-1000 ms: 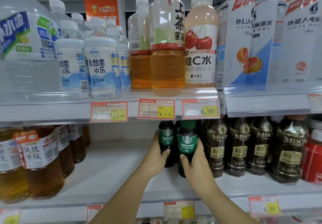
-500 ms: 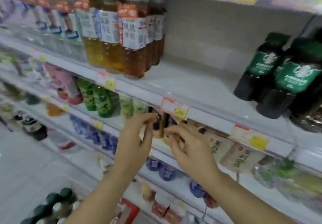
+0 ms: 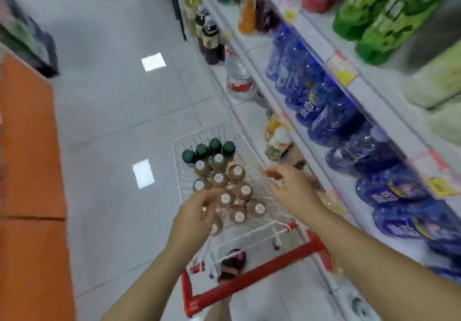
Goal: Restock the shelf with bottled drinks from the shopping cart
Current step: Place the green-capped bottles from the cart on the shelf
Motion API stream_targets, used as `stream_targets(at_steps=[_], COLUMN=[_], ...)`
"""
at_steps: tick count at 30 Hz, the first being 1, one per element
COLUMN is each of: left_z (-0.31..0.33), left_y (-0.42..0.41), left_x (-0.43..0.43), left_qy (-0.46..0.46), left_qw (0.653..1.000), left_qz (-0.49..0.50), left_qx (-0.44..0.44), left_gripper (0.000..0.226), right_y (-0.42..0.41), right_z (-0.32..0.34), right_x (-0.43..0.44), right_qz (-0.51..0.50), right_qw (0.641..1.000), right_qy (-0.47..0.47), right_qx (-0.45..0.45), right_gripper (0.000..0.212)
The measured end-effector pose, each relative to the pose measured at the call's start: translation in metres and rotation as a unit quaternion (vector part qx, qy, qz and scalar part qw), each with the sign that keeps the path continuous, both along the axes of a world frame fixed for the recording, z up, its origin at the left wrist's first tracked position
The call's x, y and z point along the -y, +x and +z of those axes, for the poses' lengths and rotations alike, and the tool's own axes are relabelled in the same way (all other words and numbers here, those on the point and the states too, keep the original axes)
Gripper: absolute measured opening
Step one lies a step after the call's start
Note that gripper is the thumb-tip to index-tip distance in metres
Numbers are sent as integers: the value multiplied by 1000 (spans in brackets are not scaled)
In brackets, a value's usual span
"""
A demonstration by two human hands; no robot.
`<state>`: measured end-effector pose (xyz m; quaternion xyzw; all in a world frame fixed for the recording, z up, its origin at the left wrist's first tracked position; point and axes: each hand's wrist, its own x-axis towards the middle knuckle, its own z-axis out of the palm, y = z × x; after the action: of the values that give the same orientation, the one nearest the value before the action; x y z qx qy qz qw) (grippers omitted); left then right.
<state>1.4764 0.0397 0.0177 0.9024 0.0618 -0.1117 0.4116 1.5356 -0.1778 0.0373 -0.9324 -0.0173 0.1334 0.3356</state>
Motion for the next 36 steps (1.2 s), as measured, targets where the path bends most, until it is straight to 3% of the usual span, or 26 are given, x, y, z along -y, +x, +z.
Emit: stream_targets(at_steps=[9, 15, 21, 29, 36], left_z=[-115, -175, -216, -219, -140], left_y=[119, 183, 200, 196, 168], left_x=[-48, -44, -49, -50, -36], left_qy=[-27, 8, 96, 120, 137], left_qw=[988, 985, 977, 978, 985], left_qz=[141, 146, 138, 150, 96], left_qx=[-51, -93, -134, -81, 35], left_gripper=[22, 55, 56, 47, 41], right_y=[130, 177, 183, 169, 126], right_z=[-135, -198, -235, -223, -133], right_x=[-64, -87, -97, -94, -60], right_qz=[3, 65, 84, 48, -6], right_qw=[993, 989, 984, 989, 999], right_qy=[23, -41, -72, -130, -32], right_qx=[-116, -126, -139, -58, 41], right_gripper=[34, 51, 57, 36, 42])
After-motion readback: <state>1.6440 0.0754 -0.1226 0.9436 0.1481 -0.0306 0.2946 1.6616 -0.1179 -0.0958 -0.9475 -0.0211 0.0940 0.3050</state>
